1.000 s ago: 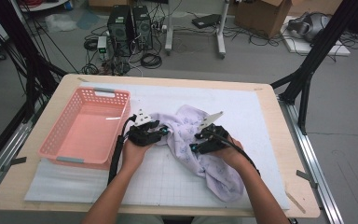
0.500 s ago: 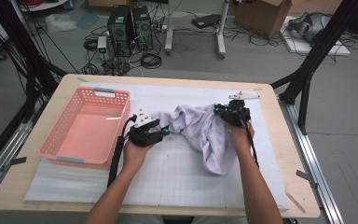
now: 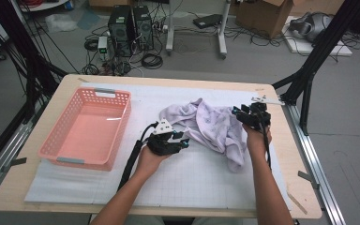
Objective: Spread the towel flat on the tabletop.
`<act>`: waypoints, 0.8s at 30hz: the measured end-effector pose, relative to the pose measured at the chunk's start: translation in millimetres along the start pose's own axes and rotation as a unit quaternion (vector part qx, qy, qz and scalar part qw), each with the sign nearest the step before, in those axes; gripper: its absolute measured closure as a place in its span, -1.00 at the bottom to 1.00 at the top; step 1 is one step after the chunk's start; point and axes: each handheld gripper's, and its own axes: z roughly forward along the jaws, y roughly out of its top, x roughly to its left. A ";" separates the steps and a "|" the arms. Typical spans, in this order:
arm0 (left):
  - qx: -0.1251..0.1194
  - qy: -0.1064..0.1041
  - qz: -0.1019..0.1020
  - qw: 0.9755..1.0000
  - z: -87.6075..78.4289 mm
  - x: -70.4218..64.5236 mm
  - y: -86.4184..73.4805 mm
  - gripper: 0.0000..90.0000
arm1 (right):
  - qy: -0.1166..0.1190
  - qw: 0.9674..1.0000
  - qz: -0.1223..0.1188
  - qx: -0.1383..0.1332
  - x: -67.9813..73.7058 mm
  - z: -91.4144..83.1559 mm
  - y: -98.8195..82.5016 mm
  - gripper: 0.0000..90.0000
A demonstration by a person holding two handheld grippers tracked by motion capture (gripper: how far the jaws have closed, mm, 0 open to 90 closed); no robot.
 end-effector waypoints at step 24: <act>0.027 -0.025 0.044 0.998 87.1 -69.1 22.1 0.84 | 0.016 0.998 -0.060 0.031 -6.0 -66.5 -64.6 0.21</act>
